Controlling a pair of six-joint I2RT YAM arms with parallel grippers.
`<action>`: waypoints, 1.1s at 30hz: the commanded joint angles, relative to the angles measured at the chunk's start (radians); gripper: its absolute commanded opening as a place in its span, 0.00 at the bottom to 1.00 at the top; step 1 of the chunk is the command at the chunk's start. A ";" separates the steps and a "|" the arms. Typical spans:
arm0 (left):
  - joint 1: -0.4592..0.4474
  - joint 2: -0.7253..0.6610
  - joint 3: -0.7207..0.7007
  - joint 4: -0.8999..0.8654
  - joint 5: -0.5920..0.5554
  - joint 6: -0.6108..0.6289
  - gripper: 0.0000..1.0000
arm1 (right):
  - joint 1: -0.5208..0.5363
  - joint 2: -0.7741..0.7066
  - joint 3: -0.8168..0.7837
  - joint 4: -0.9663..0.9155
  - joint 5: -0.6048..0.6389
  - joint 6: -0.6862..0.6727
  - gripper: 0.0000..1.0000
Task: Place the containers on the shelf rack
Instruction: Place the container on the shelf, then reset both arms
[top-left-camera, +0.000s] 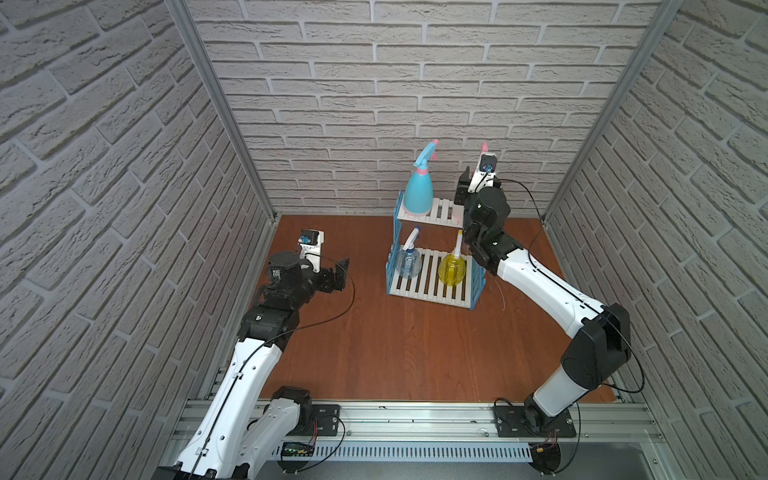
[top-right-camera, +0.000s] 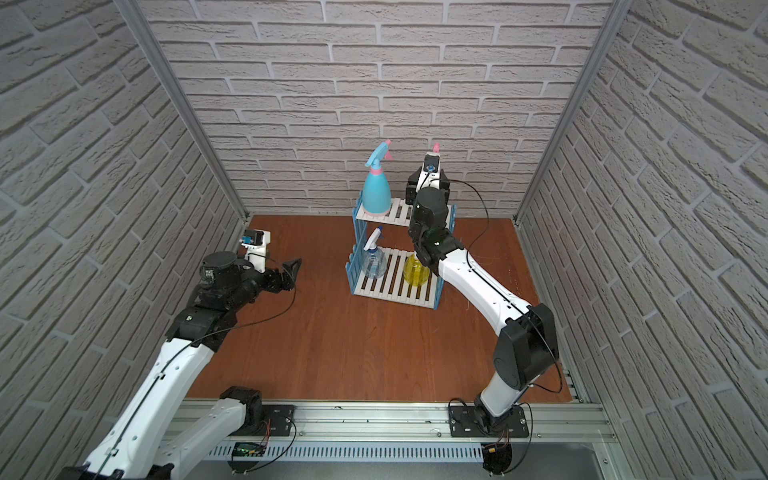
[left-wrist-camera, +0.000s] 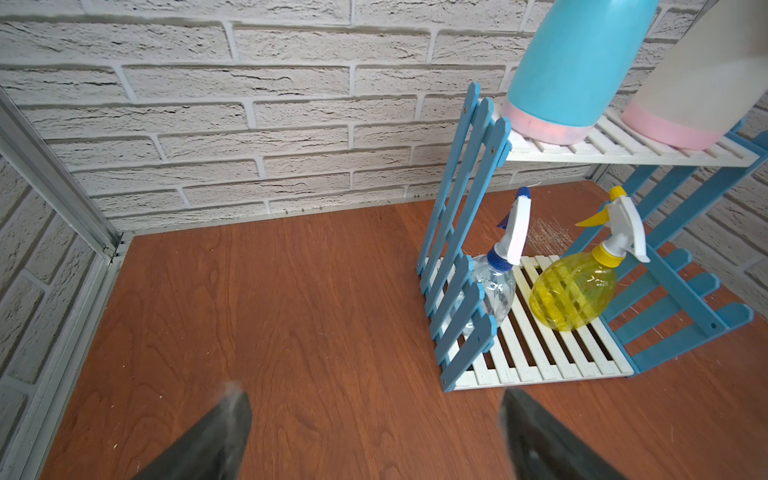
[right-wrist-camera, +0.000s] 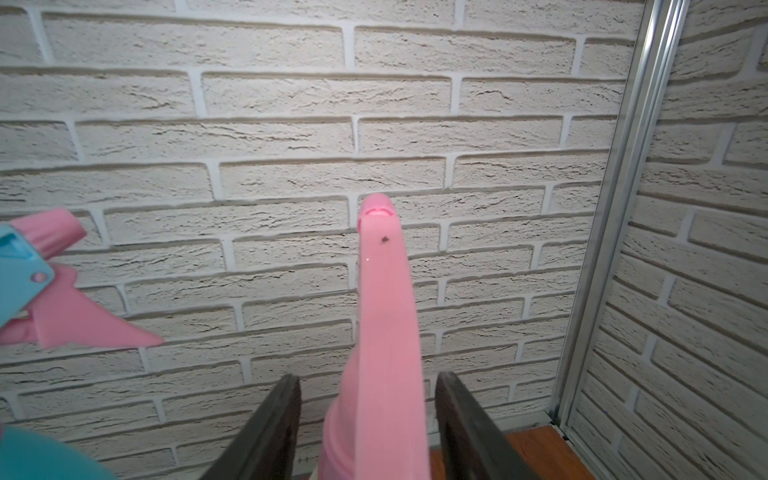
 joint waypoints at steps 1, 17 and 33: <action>0.007 -0.004 0.006 0.017 0.017 0.003 0.98 | -0.005 -0.005 0.038 0.007 0.028 0.001 0.72; 0.007 -0.012 0.005 0.015 0.012 0.005 0.98 | -0.005 -0.150 -0.048 -0.104 -0.055 0.028 1.00; 0.007 -0.036 -0.020 0.054 -0.018 -0.044 0.98 | -0.012 -0.533 -0.257 -0.417 -0.234 0.082 1.00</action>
